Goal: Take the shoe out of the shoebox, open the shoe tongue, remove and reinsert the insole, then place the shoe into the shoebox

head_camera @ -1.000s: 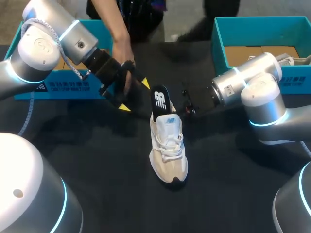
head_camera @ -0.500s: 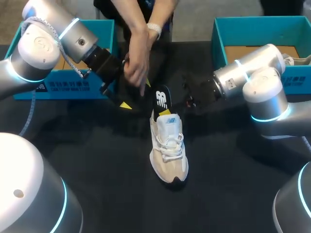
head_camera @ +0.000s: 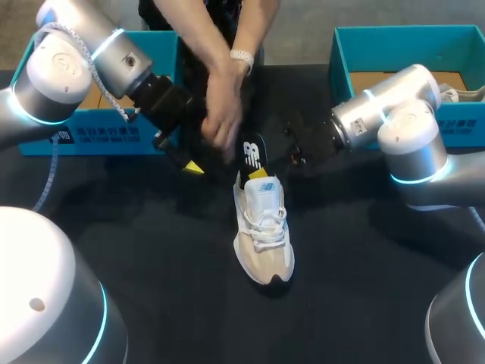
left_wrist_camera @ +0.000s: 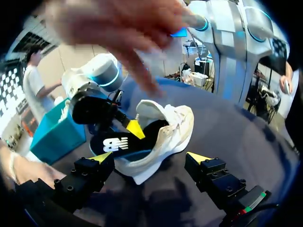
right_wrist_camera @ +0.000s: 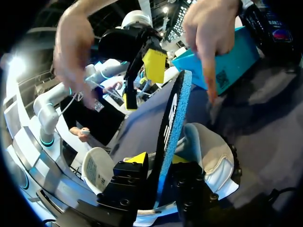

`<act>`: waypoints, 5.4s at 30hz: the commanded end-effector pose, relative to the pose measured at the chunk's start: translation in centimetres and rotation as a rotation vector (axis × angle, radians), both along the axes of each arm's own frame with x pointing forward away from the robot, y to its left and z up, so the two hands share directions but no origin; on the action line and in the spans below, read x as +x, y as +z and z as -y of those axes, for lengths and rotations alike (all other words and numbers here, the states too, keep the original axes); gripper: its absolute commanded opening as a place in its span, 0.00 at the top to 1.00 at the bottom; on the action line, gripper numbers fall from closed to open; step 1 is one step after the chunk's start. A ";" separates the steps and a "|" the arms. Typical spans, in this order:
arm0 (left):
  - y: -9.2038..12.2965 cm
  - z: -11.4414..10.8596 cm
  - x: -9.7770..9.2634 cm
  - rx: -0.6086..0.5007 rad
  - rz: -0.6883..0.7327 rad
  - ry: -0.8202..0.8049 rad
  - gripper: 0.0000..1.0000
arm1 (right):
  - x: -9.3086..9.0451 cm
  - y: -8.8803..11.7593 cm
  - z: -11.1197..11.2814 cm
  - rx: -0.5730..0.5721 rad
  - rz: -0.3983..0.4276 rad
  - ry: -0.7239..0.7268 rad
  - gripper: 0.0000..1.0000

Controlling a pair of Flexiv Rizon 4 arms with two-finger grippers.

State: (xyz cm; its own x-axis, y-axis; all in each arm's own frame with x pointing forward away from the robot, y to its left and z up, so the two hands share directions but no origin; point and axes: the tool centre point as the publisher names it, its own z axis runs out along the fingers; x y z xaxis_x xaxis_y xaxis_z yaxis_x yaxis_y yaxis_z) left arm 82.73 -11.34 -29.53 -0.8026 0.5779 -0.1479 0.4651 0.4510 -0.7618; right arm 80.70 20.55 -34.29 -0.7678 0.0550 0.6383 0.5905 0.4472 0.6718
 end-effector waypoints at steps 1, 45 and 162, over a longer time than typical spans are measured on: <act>-0.4 0.1 0.2 0.023 -0.022 -0.007 0.00 | 0.2 -0.2 -0.2 -0.002 -0.005 0.005 0.77; -2.3 -0.2 -0.1 -0.048 -0.001 0.016 0.00 | -1.1 0.2 -0.8 -0.056 -0.026 0.020 0.65; -4.0 -0.2 0.7 0.183 0.056 -0.054 0.00 | -2.7 -2.5 -1.0 -0.191 -0.206 0.165 0.83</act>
State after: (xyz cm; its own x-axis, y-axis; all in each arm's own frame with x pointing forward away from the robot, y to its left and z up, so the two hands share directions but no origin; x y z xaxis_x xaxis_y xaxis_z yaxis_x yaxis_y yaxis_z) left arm 83.44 -11.24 -33.49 -0.7630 0.6417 -0.0782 0.5313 0.5537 -0.6412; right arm 77.97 21.28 -36.49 -0.6331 0.0724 0.7707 0.6145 0.6524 0.4436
